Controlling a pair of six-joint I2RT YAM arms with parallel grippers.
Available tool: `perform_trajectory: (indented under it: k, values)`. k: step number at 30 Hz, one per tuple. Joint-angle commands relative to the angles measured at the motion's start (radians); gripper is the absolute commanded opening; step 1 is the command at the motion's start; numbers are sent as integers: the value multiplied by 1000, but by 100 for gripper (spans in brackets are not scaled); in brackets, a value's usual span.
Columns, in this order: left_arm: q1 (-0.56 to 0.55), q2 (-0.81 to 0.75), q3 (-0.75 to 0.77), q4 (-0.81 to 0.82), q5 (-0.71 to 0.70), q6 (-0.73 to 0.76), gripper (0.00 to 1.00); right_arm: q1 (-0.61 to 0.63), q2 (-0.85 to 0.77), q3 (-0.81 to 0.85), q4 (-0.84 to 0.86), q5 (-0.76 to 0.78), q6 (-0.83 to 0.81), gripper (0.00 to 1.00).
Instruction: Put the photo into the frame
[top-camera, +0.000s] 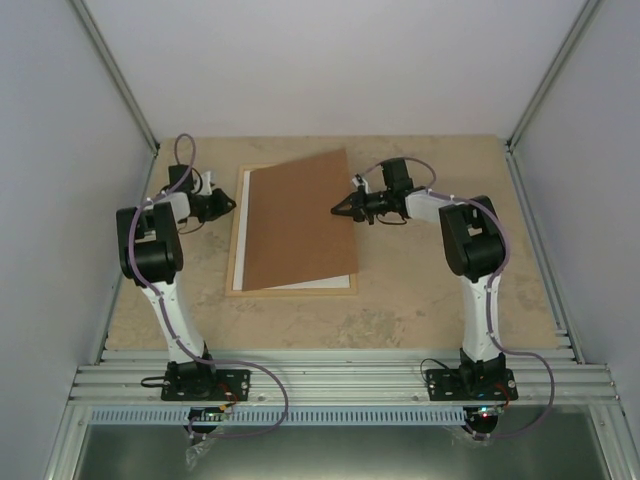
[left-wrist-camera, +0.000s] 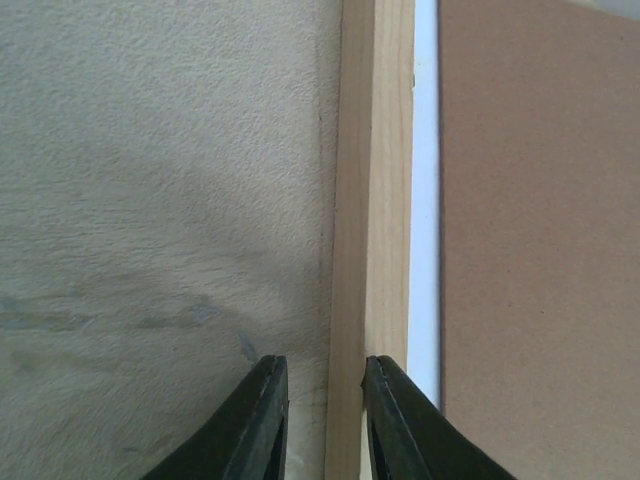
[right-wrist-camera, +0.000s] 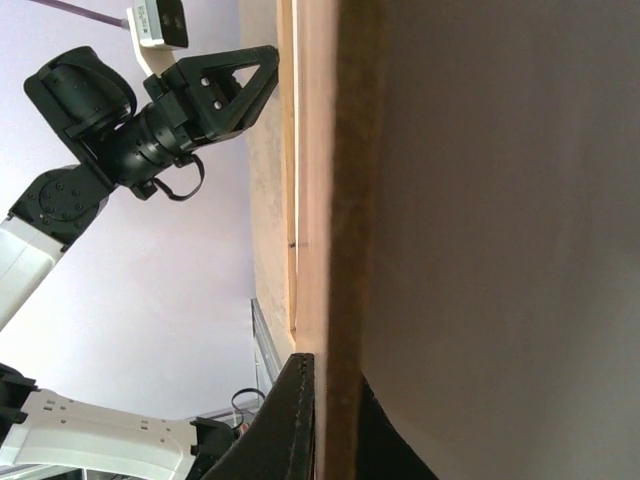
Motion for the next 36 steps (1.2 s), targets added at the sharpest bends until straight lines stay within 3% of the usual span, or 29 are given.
perform_trajectory:
  k: [1, 8, 13, 20, 29, 36]
  values:
    - [-27, 16, -54, -23, -14, 15, 24, 15, 43, 27, 58, 37, 14, 1]
    - [-28, 21, -62, -16, -17, 9, 24, 13, -30, -24, 247, -26, 81, 1]
    - [-28, 28, -49, -18, -21, 2, 24, 12, -39, -44, 255, 17, 83, 1]
    - [-30, 32, -59, -13, -19, -5, 24, 15, 20, -35, 130, 101, 21, 0]
    - [-74, 20, -101, 10, -20, -1, 20, 37, 82, -32, 118, 161, 41, 1]
    - [-76, 40, -85, -10, 71, -4, 17, 65, 133, 9, 46, 229, 22, 1]
